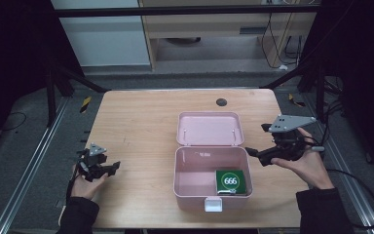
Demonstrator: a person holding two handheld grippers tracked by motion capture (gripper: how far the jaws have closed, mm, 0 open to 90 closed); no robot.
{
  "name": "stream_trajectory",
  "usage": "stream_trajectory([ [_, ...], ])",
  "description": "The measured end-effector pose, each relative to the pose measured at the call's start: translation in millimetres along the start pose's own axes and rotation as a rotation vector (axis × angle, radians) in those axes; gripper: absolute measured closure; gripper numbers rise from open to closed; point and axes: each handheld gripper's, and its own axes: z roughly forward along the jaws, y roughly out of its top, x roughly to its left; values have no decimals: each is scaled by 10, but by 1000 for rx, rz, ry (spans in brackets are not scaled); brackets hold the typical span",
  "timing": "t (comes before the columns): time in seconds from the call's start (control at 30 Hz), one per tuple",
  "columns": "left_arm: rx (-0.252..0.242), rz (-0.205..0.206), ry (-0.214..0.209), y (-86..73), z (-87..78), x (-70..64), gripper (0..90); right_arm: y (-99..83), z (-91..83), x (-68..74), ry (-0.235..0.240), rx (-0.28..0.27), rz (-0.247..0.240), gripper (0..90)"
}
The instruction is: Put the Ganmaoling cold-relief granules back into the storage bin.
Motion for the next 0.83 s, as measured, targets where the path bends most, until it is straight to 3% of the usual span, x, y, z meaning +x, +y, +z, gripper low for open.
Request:
stream_trajectory([
  [0.07,-9,-5,1,0,-4,-2,391,-104,-3,-65,-45,-27,57,69],
  [0.1,-9,-5,1,0,-4,-2,391,-104,-3,-65,-45,-27,57,69],
  [0.17,-12,-7,1,0,-6,-1,390,-189,6,-110,-73,-48,104,61],
  [0.2,-14,-9,1,0,-7,-1,389,-282,23,-158,-117,-67,142,59],
  [0.27,-20,-13,3,-2,-11,1,388,-381,41,-214,-157,-85,171,49],
  [0.4,-25,-17,7,-2,-16,4,387,-579,95,-314,-201,-117,243,39],
  [0.63,-31,-22,7,-18,-5,8,374,-894,230,-429,-279,-125,315,37],
  [0.67,-31,-22,10,-23,6,8,368,-1013,292,-472,-308,-108,323,40],
  [0.7,-31,-22,10,-23,6,8,365,-1013,292,-472,-308,-108,323,40],
  [0.73,-27,-23,11,-26,12,7,363,-1111,351,-511,-315,-62,325,36],
  [0.83,-27,-20,13,-28,19,4,361,-1208,406,-546,-326,-35,330,35],
])
